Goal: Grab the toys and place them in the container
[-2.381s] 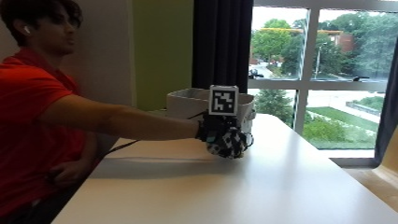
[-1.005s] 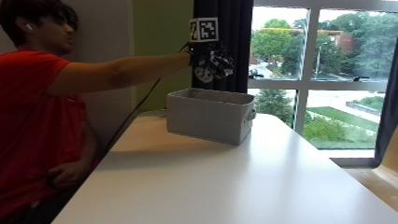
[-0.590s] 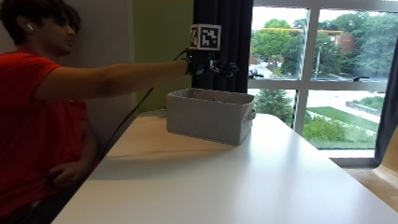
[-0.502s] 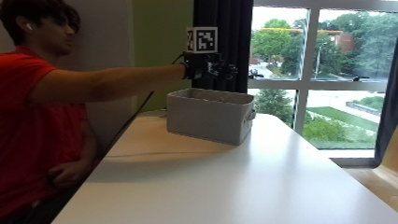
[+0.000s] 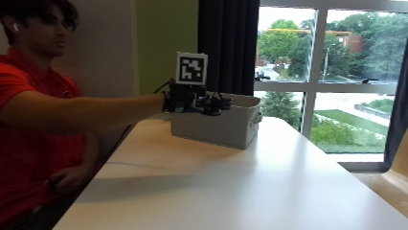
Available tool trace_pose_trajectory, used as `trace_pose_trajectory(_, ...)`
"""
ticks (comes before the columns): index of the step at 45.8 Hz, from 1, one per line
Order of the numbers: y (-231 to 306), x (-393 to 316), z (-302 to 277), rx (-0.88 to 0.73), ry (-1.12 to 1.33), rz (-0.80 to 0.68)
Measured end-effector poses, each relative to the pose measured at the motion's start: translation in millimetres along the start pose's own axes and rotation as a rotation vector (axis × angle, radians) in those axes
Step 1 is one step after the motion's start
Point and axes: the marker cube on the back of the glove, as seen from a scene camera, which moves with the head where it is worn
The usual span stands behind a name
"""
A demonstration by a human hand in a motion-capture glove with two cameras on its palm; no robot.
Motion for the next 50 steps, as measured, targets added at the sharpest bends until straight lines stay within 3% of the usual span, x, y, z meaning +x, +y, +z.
trace_pose_trajectory(22, 51, 62, 63, -0.033, 0.033, 0.240)
trace_pose_trajectory(50, 49, 52, 62, 0.019, -0.007, 0.256)
